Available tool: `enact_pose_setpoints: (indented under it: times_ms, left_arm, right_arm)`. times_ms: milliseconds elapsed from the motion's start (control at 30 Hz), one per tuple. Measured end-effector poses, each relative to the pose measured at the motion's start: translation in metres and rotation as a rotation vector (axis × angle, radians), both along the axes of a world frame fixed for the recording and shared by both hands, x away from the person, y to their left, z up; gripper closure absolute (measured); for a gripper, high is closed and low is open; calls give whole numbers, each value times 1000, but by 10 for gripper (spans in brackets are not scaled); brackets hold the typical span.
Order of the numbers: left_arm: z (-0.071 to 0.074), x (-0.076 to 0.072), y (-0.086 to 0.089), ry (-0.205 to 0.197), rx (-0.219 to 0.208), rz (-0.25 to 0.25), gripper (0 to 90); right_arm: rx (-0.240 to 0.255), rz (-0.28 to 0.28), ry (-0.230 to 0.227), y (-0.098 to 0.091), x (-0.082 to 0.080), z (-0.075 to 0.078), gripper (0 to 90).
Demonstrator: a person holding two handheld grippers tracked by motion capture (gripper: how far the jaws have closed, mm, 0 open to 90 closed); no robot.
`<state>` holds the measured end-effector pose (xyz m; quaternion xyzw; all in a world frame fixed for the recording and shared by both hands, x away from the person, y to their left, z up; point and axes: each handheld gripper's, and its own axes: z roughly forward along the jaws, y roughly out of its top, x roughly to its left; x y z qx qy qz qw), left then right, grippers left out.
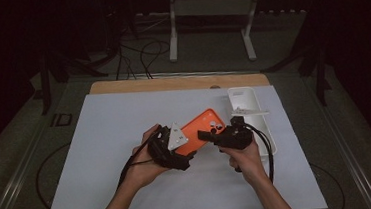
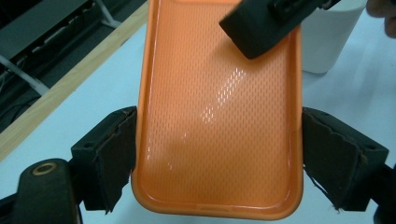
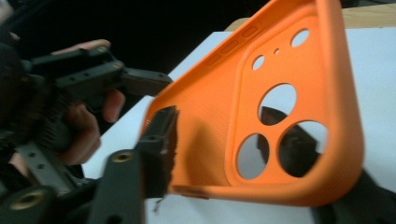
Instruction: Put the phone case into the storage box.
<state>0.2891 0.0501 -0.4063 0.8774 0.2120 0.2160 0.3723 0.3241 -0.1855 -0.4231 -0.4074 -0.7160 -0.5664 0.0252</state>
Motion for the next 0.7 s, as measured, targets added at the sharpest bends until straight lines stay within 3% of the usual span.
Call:
enact_pose_setpoints:
  times_ms: [267,533,700]
  left_arm:
    - [-7,0,-6,7,34,-5,163]
    - [-10,0,-9,-9,50,23,159]
    - [-10,1,-6,2,31,30,138]
  right_arm:
    - [2,22,15,10,-4,3,782]
    - [2,1,14,14,-7,8,851]
    - [-2,-15,4,15,-8,10,861]
